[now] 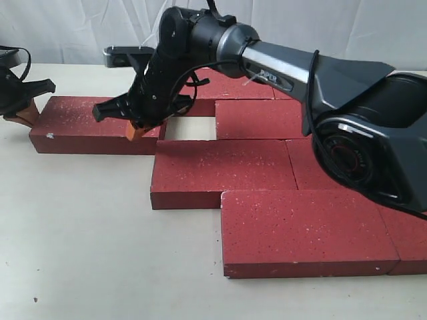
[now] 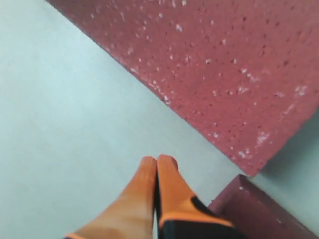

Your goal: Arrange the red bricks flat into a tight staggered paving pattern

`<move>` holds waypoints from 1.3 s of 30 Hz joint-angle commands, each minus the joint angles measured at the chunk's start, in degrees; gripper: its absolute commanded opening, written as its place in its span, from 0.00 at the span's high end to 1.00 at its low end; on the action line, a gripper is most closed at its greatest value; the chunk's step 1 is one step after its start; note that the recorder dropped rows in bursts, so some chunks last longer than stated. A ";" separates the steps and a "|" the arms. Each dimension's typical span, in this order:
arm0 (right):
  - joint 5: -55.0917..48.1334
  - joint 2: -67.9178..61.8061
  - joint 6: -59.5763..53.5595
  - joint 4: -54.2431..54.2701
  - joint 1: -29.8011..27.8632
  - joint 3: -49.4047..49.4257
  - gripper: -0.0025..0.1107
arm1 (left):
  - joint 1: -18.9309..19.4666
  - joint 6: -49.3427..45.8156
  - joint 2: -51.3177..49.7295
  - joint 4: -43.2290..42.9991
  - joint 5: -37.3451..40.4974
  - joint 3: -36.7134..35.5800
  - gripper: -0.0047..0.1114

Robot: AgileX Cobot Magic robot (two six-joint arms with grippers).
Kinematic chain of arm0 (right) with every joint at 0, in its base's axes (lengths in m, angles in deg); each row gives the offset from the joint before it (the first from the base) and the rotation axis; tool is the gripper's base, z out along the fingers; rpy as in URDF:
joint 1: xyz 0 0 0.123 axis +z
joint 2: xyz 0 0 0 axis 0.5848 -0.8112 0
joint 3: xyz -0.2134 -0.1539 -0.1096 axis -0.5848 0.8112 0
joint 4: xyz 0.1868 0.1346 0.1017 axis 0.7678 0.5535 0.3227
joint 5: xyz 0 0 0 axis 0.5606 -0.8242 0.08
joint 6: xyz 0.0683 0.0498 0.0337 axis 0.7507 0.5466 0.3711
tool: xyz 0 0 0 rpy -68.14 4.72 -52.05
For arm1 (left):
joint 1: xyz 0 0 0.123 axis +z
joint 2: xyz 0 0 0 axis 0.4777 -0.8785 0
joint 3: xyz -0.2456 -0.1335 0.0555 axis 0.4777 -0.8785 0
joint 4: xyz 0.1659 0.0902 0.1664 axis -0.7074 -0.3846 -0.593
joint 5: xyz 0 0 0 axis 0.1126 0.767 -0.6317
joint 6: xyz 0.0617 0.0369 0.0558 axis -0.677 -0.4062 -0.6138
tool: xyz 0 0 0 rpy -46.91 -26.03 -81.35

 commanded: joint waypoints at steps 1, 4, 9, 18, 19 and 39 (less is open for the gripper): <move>2.50 3.75 1.19 -1.81 -1.20 -0.33 0.98 | -1.39 -0.63 0.15 2.44 -0.41 -0.25 0.96; 3.41 4.53 1.81 -1.81 -2.73 -0.33 0.98 | -2.62 -0.68 0.15 2.16 -0.69 -0.25 0.96; 3.32 4.87 2.85 -1.70 -5.06 -0.33 0.98 | -3.78 -0.78 0.15 2.58 -0.72 -0.25 0.96; 2.97 4.87 2.95 -1.87 -6.17 -0.33 0.98 | -7.31 -0.78 0.15 3.94 -0.82 -0.25 0.96; 2.97 4.87 2.95 -1.87 -6.17 -0.33 0.98 | -7.80 -0.78 0.12 3.94 -1.07 -0.25 0.96; 2.95 4.87 2.95 -3.41 -6.17 -0.33 0.98 | -11.27 -0.51 -1.30 5.29 1.21 -0.25 0.96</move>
